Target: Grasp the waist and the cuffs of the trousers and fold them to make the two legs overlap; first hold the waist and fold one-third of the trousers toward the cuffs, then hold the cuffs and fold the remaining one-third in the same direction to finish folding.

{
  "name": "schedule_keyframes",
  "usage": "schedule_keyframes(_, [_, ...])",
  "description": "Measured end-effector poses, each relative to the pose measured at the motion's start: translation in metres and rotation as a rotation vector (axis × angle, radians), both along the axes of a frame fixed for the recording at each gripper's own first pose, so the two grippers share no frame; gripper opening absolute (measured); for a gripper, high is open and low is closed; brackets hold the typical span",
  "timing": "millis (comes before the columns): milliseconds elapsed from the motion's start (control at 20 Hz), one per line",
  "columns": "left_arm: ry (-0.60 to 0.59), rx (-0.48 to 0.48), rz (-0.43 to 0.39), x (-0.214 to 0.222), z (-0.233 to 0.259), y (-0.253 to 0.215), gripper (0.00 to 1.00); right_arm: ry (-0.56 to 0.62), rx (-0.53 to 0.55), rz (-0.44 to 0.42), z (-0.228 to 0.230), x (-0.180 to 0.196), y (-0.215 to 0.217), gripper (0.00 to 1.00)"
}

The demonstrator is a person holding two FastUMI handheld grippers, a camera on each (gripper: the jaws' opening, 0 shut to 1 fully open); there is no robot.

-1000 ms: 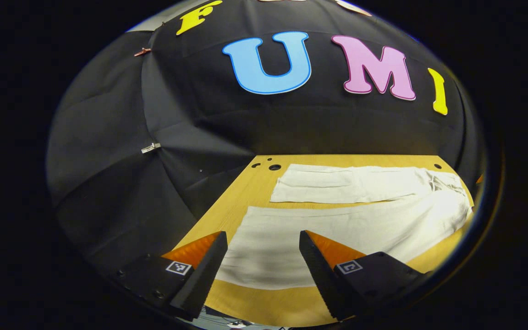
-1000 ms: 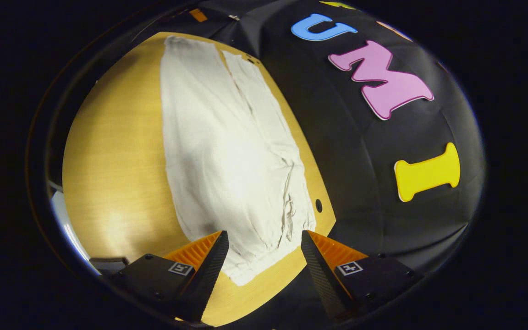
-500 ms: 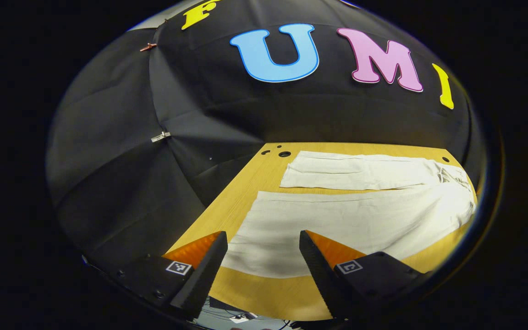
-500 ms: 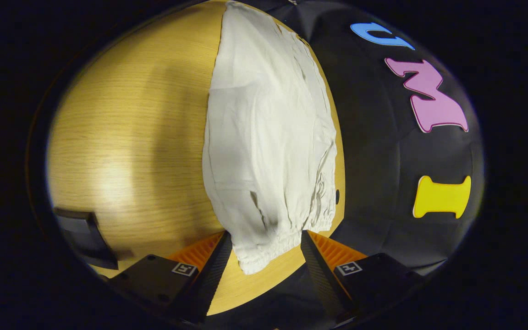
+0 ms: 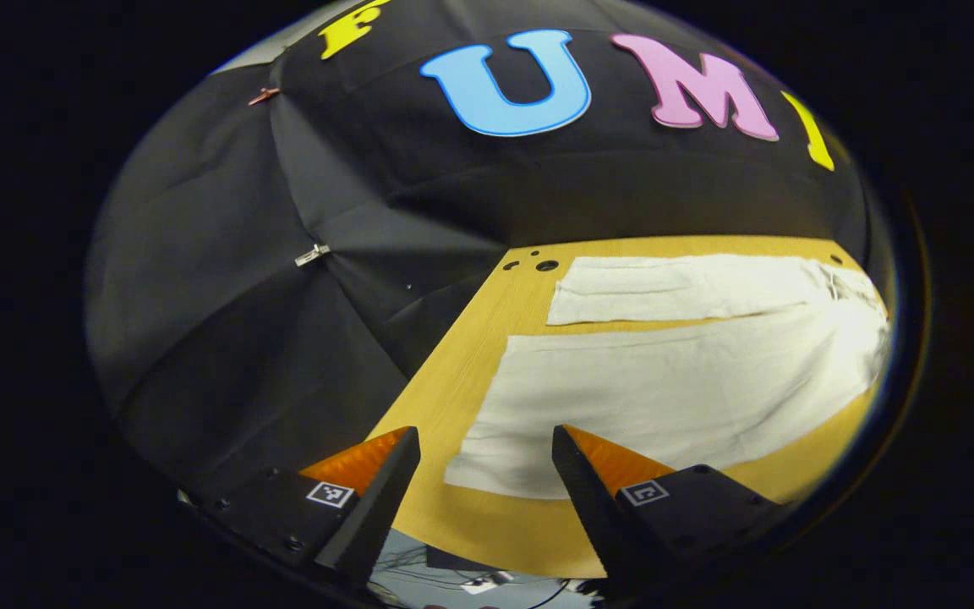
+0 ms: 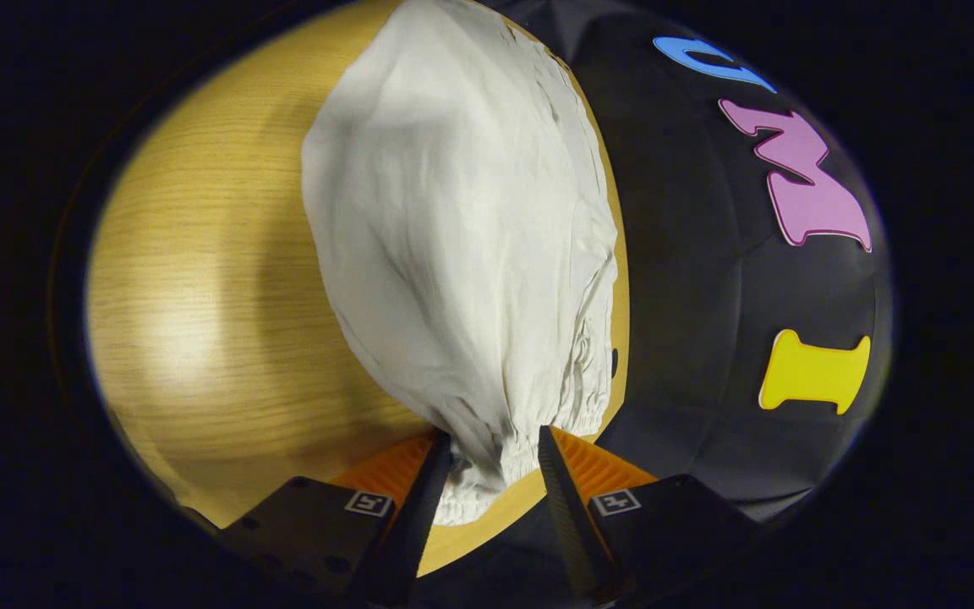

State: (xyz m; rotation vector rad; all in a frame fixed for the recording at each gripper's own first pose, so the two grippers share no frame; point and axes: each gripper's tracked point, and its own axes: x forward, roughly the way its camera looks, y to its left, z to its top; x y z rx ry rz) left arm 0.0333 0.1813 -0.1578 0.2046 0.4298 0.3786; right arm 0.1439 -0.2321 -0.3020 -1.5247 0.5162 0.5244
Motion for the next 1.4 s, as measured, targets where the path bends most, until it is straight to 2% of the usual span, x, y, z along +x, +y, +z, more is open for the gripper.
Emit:
schedule_keyframes(50, [0.015, 0.037, -0.014, 0.001, -0.002, 0.003, 0.98, 0.029, -0.007, -0.01, -0.007, -0.004, -0.002, 0.67])
schedule_keyframes(200, [0.068, 0.104, -0.057, 0.0, -0.016, 0.013, 0.98, 0.043, -0.036, -0.003, -0.012, -0.006, -0.003, 0.23])
schedule_keyframes(250, [0.082, 0.128, -0.067, 0.002, -0.022, 0.018, 0.98, 0.046, -0.038, 0.0, -0.013, -0.006, -0.002, 0.15])
schedule_keyframes(350, [0.104, 0.206, -0.072, 0.009, -0.035, 0.034, 0.97, 0.061, -0.024, -0.038, -0.01, -0.013, -0.002, 0.14])
schedule_keyframes(450, [0.154, 0.277, -0.107, 0.016, -0.054, 0.042, 0.96, 0.117, 0.016, -0.095, -0.016, -0.011, -0.007, 0.09])
schedule_keyframes(550, [0.225, 0.362, -0.213, 0.02, -0.075, 0.04, 0.96, 0.195, 0.045, -0.102, -0.017, -0.013, -0.003, 0.07])
schedule_keyframes(700, [0.345, 0.541, -0.374, 0.021, -0.095, 0.052, 0.96, 0.269, 0.044, -0.1, -0.016, -0.014, -0.002, 0.05])
schedule_keyframes(950, [0.526, 0.737, -0.584, 0.008, -0.12, 0.067, 0.96, 0.275, 0.026, -0.097, -0.018, -0.013, -0.003, 0.05])
schedule_keyframes(1050, [0.564, 0.827, -0.668, 0.008, -0.121, 0.067, 0.96, 0.272, 0.018, -0.09, -0.017, -0.015, -0.003, 0.05])
schedule_keyframes(1200, [0.583, 0.952, -0.803, 0.026, -0.12, 0.052, 0.85, 0.258, -0.003, -0.073, -0.017, -0.016, -0.002, 0.05])
schedule_keyframes(1300, [0.591, 0.973, -0.868, 0.038, -0.121, 0.042, 0.82, 0.257, -0.005, -0.078, -0.017, -0.016, -0.002, 0.05])
schedule_keyframes(1400, [0.611, 0.95, -0.901, 0.044, -0.119, 0.036, 0.81, 0.259, -0.005, -0.085, -0.016, -0.016, -0.001, 0.05])
